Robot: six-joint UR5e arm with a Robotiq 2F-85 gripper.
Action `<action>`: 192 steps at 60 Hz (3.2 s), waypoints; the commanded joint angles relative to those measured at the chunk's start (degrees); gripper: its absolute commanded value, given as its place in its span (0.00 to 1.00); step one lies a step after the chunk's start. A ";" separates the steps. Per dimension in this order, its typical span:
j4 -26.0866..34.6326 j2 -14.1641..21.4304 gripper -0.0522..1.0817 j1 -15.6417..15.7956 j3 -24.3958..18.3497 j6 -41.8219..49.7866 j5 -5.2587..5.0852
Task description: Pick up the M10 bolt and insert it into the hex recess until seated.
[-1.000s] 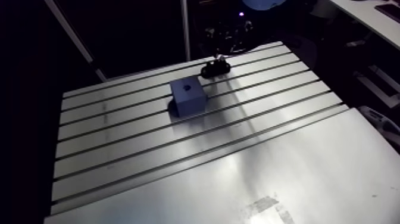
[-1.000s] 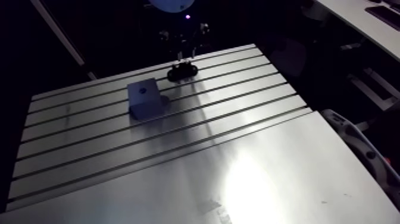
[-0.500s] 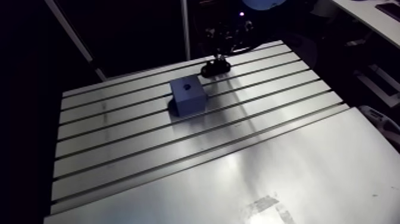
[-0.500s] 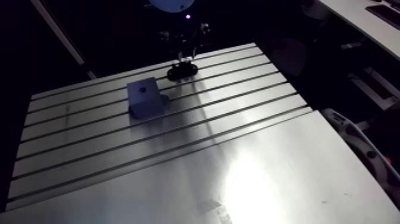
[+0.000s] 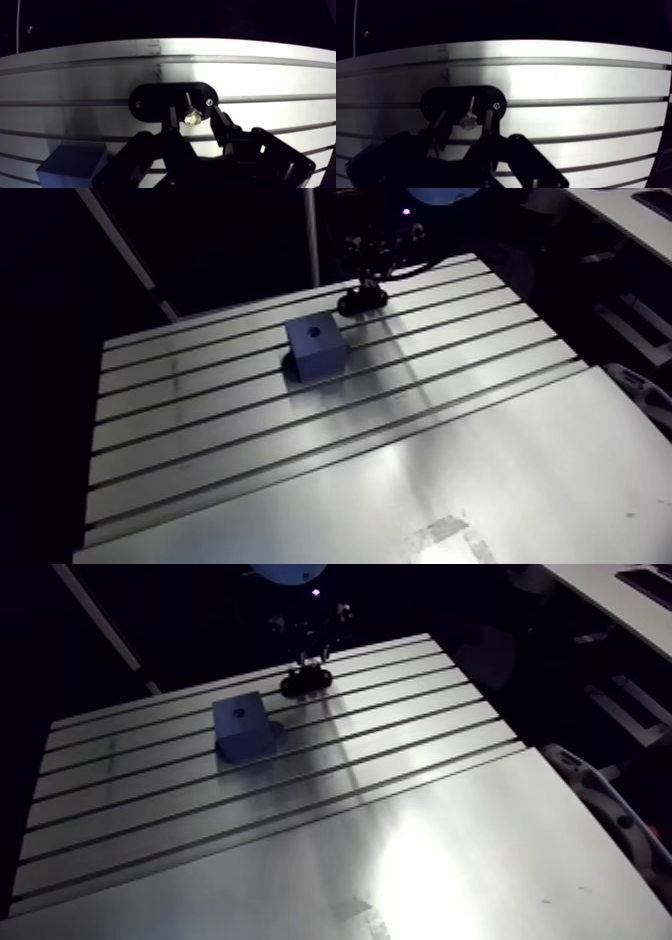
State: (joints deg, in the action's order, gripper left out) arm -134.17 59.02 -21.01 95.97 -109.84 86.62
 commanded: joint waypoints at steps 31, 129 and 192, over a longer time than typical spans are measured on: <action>0.00 -0.19 0.54 0.01 0.30 -0.07 0.15; 0.17 -0.19 0.64 0.00 0.05 -0.16 -0.10; 0.17 -0.28 0.67 0.09 -0.13 -0.25 -0.01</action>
State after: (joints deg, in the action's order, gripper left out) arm -134.00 58.83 -20.93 95.89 -110.09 86.60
